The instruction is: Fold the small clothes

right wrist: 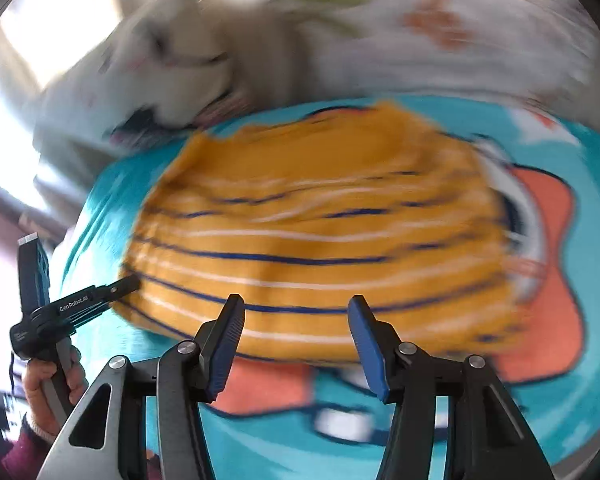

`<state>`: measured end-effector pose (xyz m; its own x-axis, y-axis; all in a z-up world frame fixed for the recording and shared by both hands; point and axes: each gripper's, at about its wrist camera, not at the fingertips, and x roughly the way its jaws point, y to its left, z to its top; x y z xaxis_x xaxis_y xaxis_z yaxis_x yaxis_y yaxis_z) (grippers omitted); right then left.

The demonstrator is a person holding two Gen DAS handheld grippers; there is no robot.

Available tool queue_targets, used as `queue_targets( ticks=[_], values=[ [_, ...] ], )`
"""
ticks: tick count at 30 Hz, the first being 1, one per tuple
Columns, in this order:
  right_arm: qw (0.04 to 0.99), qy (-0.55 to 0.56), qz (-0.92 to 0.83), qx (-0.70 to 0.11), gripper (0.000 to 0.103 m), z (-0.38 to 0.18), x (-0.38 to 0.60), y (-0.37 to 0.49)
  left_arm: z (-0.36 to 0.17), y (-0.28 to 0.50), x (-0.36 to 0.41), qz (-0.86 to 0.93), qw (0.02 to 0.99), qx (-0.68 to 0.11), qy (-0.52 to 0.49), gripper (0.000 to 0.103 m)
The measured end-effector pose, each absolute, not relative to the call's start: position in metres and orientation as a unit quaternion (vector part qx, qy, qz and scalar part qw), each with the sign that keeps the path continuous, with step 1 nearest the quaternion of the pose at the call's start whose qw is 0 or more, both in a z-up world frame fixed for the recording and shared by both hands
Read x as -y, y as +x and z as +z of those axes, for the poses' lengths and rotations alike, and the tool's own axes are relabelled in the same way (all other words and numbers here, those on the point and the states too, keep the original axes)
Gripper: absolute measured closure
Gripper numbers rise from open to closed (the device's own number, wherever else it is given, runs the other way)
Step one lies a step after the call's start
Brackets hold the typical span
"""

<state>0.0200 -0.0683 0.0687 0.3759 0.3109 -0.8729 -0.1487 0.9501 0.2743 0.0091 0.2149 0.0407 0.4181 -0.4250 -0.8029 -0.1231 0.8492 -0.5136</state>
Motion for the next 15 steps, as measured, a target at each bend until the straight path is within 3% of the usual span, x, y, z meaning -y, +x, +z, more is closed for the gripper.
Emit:
queue_targets(
  ticks=[1, 3, 5, 15],
  values=[
    [0.823, 0.068, 0.15, -0.544, 0.044, 0.065, 0.047, 0.025, 0.047, 0.004, -0.225, -0.098, 0.803, -0.527, -0.262, 0.078],
    [0.817, 0.055, 0.161, -0.551, 0.041, 0.055, 0.01, 0.037, 0.053, -0.005, -0.242, -0.099, 0.802, -0.525, -0.269, 0.062],
    [0.807, 0.048, 0.173, -0.563, 0.041, 0.043, -0.027, 0.05, 0.058, -0.016, -0.267, -0.087, 0.805, -0.522, -0.269, 0.057],
    [0.81, -0.058, 0.115, -0.572, 0.032, 0.008, -0.133, 0.084, 0.048, -0.054, -0.344, -0.007, 0.807, -0.534, -0.251, 0.052]
  ],
)
